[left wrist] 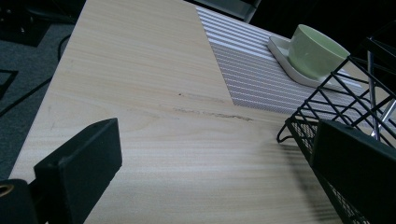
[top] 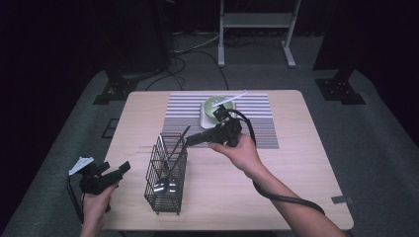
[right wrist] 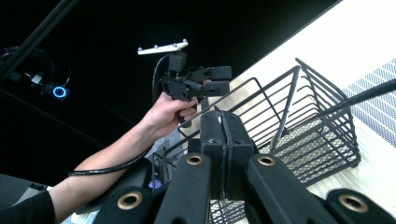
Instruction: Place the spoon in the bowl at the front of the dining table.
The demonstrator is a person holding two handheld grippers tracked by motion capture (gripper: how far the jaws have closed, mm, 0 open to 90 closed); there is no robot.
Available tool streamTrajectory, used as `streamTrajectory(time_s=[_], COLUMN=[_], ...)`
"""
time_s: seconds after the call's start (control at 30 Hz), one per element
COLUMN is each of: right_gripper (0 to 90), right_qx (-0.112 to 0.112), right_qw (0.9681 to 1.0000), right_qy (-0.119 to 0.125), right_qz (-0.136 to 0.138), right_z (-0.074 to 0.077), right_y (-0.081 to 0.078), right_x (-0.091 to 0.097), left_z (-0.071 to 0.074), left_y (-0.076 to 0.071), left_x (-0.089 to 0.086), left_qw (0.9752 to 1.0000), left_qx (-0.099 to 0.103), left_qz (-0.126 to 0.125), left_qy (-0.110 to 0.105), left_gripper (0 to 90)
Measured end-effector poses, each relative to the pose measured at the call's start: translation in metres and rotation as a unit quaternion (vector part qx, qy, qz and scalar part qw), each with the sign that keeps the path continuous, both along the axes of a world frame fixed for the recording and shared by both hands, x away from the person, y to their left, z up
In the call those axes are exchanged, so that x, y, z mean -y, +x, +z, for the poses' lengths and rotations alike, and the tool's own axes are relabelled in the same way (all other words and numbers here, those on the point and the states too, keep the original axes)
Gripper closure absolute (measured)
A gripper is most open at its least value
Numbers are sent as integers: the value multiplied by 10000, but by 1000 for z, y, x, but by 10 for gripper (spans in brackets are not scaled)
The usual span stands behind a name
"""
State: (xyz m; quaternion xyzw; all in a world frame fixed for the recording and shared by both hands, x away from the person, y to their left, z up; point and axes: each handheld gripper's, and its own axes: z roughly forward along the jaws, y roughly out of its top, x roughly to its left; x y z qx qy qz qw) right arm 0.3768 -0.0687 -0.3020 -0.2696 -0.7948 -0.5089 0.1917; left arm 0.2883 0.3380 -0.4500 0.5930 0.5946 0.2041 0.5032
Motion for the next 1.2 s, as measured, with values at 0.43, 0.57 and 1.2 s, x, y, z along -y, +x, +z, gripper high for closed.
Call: streamTrajectory(time_s=[0.43, 0.57, 1.2], right_gripper=[891, 892, 892], right_qx=[-25, -35, 17], right_qw=[9998, 9997, 9993], right_qy=[186, 251, 304], right_qz=[-9, -41, -234], right_z=[14, 18, 27], right_y=[0, 0, -1], right_x=[13, 20, 55], left_z=[0, 0, 0], left_y=[0, 0, 0], left_x=[1, 2, 2], left_qw=[10000, 10000, 10000], left_qx=[7, 11, -2], left_qz=[-12, -22, -5], left_qy=[28, 23, 30], left_gripper=[10, 10, 10])
